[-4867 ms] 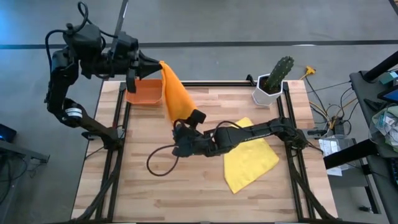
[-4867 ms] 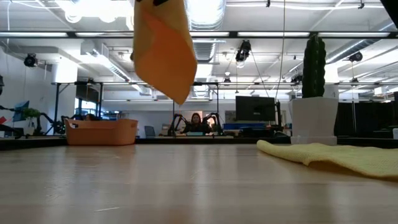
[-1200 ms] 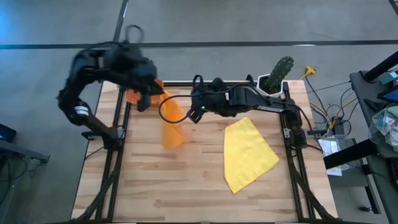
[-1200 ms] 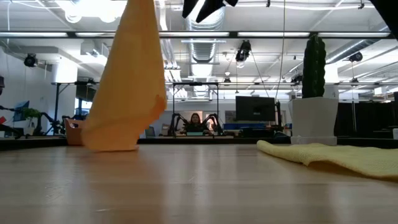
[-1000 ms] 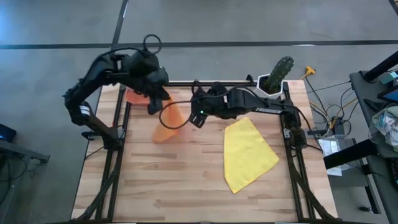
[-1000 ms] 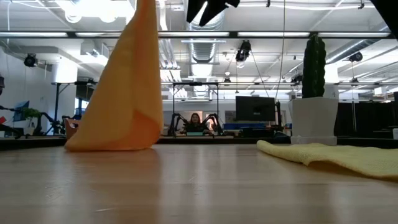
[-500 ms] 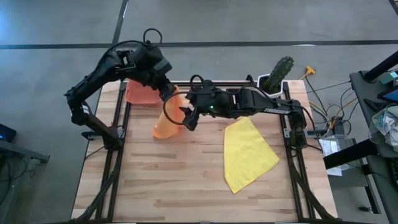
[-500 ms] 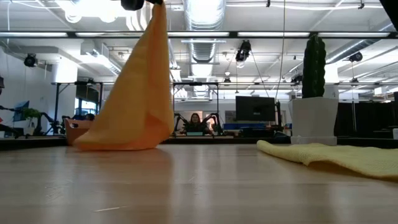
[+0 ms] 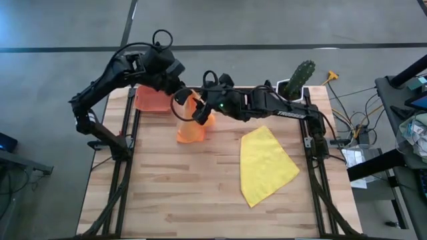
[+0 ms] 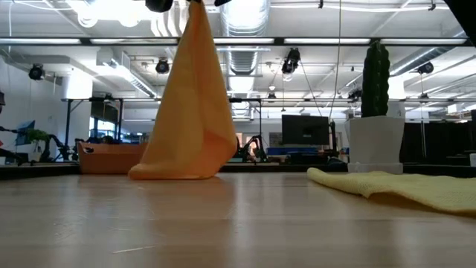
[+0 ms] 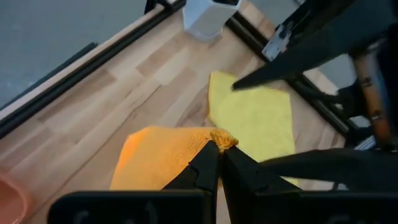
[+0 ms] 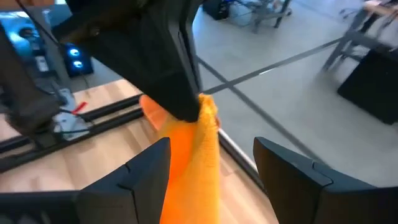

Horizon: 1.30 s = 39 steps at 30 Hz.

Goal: Roll microfiber towels into tight, uniform cylinder then place into a basket
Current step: Fold the orange towel

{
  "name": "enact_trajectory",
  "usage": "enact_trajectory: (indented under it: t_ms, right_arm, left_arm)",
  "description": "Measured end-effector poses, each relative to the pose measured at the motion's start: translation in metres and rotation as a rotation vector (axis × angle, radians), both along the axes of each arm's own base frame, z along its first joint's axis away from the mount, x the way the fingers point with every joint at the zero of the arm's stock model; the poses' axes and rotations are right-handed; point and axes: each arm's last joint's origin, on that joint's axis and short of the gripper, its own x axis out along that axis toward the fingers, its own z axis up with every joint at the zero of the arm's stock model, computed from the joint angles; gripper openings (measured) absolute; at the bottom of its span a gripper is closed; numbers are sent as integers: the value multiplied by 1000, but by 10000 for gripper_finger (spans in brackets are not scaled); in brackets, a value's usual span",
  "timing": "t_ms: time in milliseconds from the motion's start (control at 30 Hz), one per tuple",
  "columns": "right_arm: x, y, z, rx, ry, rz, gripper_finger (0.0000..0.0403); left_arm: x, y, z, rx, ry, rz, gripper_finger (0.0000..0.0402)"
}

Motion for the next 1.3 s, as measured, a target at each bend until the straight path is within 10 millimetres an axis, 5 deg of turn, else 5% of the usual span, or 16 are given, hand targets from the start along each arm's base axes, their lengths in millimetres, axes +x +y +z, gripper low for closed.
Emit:
enact_trajectory:
  t_ms: [367,733,1300]
  right_arm:
    - [2,-20,2,29,-93,-97,226]
    - [-10,-26,-7,13,-9,-292,226]
    - [-22,-10,-7,-37,182,-122,226]
  left_arm:
    - [4,-1,8,2,-106,-87,0]
    - [-5,-6,12,19,-135,-255,0]
    - [-18,0,8,67,-53,-276,0]
